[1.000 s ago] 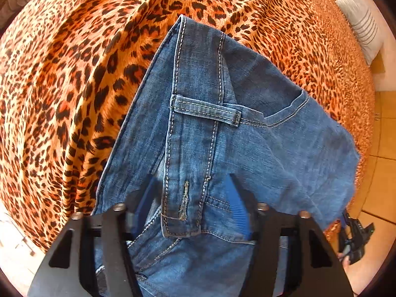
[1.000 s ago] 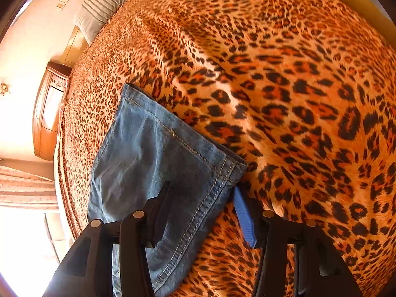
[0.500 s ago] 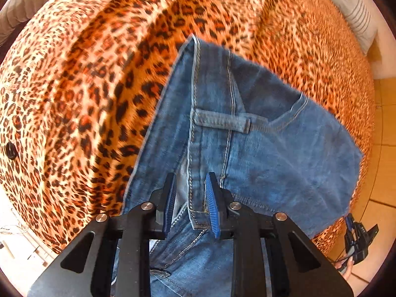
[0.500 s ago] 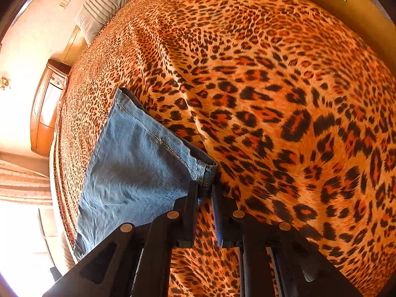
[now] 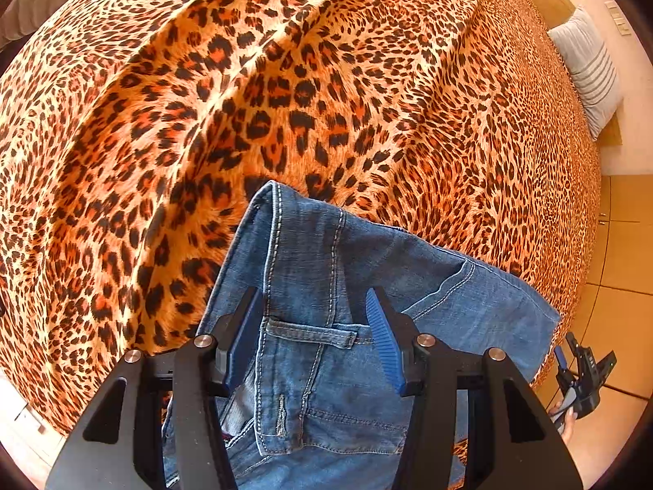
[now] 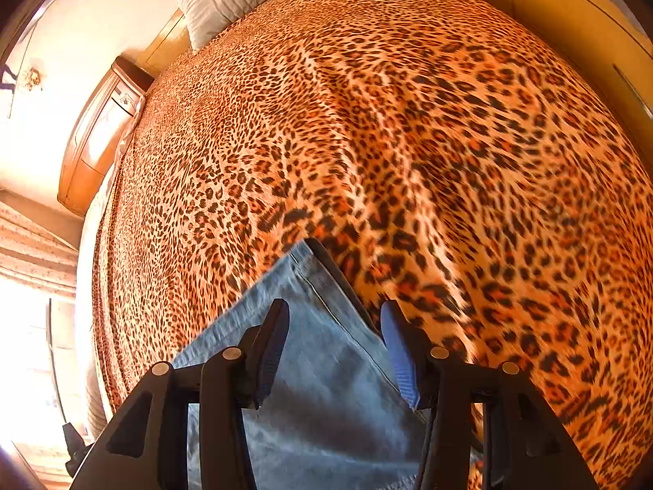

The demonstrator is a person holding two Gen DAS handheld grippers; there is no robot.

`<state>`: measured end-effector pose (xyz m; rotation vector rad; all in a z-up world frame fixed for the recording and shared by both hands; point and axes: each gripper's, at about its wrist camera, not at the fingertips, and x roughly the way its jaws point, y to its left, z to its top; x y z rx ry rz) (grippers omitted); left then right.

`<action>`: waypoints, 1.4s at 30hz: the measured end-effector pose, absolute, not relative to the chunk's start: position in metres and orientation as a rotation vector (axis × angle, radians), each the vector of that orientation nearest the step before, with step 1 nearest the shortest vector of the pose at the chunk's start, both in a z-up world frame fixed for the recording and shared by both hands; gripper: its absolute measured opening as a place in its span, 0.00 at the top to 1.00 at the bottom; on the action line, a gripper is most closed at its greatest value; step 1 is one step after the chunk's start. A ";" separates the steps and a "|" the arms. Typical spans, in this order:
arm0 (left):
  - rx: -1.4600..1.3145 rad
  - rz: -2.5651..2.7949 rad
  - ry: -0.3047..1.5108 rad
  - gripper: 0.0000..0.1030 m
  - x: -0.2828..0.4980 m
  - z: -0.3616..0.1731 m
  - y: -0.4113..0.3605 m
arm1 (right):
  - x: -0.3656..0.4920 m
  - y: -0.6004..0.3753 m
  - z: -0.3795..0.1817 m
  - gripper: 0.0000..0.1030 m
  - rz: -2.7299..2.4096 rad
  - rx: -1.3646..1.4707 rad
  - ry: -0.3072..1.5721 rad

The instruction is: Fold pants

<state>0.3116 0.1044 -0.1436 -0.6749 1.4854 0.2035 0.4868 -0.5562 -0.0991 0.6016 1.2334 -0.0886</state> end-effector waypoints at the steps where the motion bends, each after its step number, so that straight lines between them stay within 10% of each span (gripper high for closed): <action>1: -0.674 0.195 1.487 0.50 0.315 -0.146 0.102 | 0.497 -0.551 -0.104 0.44 -0.101 0.574 1.250; 6: -0.615 0.183 1.488 0.50 0.334 -0.155 0.086 | 0.527 -0.528 -0.127 0.46 -0.057 0.471 1.314; 7: -0.583 0.192 1.477 0.50 0.337 -0.154 0.082 | 0.530 -0.518 -0.127 0.51 -0.047 0.414 1.321; 8: -0.535 0.212 1.462 0.57 0.345 -0.154 0.076 | 0.534 -0.511 -0.127 0.82 -0.045 0.350 1.333; 12: -0.374 0.300 1.476 0.81 0.378 -0.167 0.058 | 0.551 -0.501 -0.116 0.94 -0.079 0.257 1.301; 20: -0.527 0.243 1.393 0.80 0.396 -0.138 0.084 | 0.561 -0.520 -0.111 0.79 -0.101 0.408 1.282; 24: -0.650 0.260 1.356 0.40 0.395 -0.133 0.117 | 0.549 -0.549 -0.104 0.52 -0.117 0.496 1.251; 42: -0.471 0.136 1.596 0.31 0.424 -0.189 0.049 | 0.556 -0.523 -0.134 0.33 -0.075 0.495 1.349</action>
